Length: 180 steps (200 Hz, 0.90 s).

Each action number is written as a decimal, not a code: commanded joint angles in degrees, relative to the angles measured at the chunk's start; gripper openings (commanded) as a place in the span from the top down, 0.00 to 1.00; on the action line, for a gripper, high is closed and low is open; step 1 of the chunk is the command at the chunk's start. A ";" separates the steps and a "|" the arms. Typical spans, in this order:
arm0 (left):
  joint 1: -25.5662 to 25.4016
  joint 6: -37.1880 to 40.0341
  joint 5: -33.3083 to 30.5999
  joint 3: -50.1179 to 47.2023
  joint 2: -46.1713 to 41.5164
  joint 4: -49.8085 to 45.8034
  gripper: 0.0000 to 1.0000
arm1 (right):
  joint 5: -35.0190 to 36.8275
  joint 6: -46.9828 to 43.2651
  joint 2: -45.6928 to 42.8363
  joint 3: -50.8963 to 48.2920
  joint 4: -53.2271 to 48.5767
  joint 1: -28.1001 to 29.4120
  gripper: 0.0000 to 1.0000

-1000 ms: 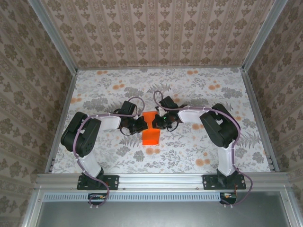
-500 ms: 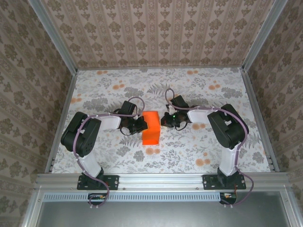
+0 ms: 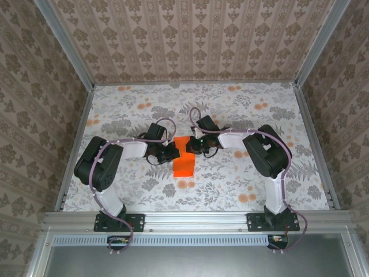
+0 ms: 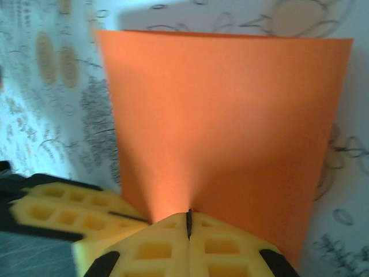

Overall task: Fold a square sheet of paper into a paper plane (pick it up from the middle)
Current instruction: Fold the square sheet of paper in half at the center of the table.

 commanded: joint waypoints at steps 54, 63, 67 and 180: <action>-0.08 0.74 -9.70 -4.97 5.97 -11.65 1.00 | 2.90 0.69 -2.35 -4.71 2.90 -7.24 1.00; -0.08 0.82 -9.76 -4.89 5.88 -11.63 1.00 | 2.82 0.23 -3.48 -4.68 3.18 -7.10 1.00; -0.08 0.81 -9.71 -4.88 5.88 -11.62 1.00 | 2.35 0.09 -3.98 -4.85 3.94 -6.95 1.00; -0.08 1.02 -9.40 -5.06 6.16 -11.48 1.00 | 1.19 2.64 2.54 0.79 7.73 -1.69 1.00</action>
